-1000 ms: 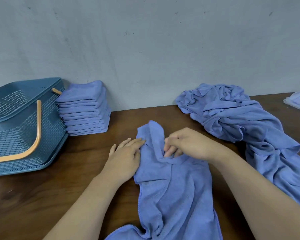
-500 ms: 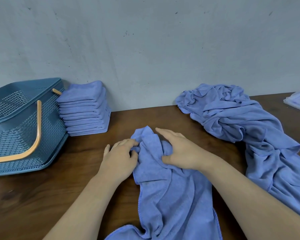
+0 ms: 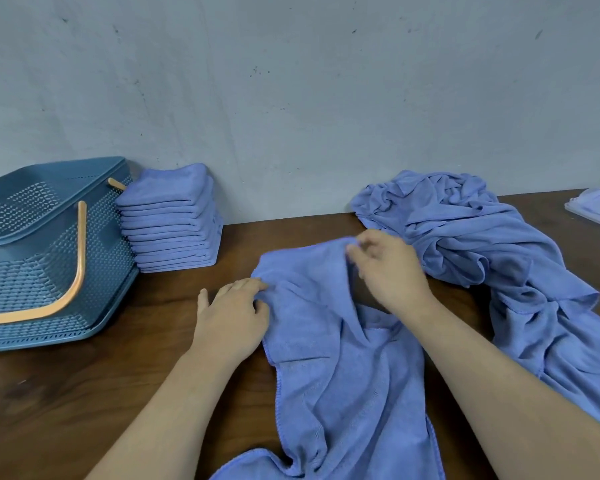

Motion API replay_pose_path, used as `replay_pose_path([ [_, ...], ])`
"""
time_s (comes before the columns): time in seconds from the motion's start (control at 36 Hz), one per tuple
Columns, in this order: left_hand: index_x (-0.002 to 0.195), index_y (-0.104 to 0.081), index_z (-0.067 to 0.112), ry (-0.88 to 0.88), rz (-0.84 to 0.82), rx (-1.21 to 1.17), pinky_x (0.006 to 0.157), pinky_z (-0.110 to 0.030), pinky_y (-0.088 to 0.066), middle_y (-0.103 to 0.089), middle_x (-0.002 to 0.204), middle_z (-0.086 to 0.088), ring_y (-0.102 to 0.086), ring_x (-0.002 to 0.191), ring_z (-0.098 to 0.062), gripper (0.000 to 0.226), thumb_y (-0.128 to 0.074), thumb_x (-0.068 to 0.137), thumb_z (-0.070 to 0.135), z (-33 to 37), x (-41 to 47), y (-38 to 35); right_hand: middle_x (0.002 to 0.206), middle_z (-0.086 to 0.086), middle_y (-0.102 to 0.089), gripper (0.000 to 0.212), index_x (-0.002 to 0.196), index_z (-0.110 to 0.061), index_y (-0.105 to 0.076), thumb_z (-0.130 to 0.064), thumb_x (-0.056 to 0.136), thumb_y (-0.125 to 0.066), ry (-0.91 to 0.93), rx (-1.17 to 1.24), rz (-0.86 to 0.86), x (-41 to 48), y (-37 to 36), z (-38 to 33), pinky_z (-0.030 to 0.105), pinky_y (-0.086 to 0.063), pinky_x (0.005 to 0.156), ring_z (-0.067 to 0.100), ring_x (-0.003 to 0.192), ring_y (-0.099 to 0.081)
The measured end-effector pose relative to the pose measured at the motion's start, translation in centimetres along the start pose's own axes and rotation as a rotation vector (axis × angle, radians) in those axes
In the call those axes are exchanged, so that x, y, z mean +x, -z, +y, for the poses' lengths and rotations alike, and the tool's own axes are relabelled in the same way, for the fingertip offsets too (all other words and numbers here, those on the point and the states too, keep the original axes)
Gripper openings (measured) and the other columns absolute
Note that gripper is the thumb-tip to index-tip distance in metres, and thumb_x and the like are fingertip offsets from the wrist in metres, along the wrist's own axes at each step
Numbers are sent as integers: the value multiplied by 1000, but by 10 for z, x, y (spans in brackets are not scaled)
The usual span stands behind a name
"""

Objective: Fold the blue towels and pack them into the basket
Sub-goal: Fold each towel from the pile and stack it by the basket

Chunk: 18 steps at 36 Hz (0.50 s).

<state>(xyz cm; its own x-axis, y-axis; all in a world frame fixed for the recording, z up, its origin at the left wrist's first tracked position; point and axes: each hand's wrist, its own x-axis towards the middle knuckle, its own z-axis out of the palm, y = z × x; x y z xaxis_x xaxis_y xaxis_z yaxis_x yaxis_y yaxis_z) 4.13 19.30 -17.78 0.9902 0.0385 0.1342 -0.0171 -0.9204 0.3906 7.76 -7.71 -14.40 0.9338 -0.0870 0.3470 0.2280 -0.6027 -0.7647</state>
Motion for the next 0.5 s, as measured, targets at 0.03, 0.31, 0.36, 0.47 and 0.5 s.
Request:
replay_pose_path([
  [0.03, 148, -52, 42, 25, 10, 21, 129, -59, -7, -50, 155, 23, -38, 149, -5, 45, -41, 105, 33, -3, 1, 1, 84, -14, -77, 10, 109, -33, -69, -35, 101, -62, -18, 41, 55, 1, 3, 0, 39, -57, 88, 6, 81, -70],
  [0.31, 159, -43, 25, 75, 141, 61, 128, -50, -18, -45, 163, 5, -31, 155, -18, 49, -35, 112, 38, 1, -4, 7, 140, -3, -62, 46, 140, -21, -63, -4, 98, -54, 157, -185, -129, -15, 0, -5, 28, -45, 102, 17, 124, -59],
  [0.36, 148, -55, 30, 31, 146, 48, 120, -43, -29, -57, 149, 8, -46, 140, -18, 42, -41, 110, 40, 4, -5, 8, 135, -3, -65, 42, 135, -20, -67, -3, 99, -52, 185, -264, -159, -18, -2, -8, 34, -48, 101, 17, 122, -60],
  [0.47, 140, -57, 36, -52, 26, 72, 112, -40, -37, -58, 142, 16, -51, 127, -14, 40, -46, 105, 52, 4, -8, 3, 133, -6, -71, 41, 136, -26, -68, -13, 102, -49, 158, -399, -259, -23, -7, -9, 36, -54, 94, 20, 118, -65],
  [0.5, 143, -55, 37, -65, 6, 89, 116, -42, -35, -56, 145, 17, -50, 132, -14, 45, -45, 104, 57, 3, -7, 1, 130, -7, -72, 39, 136, -29, -67, -20, 103, -48, 143, -437, -296, -24, -10, -7, 36, -55, 90, 21, 115, -66],
])
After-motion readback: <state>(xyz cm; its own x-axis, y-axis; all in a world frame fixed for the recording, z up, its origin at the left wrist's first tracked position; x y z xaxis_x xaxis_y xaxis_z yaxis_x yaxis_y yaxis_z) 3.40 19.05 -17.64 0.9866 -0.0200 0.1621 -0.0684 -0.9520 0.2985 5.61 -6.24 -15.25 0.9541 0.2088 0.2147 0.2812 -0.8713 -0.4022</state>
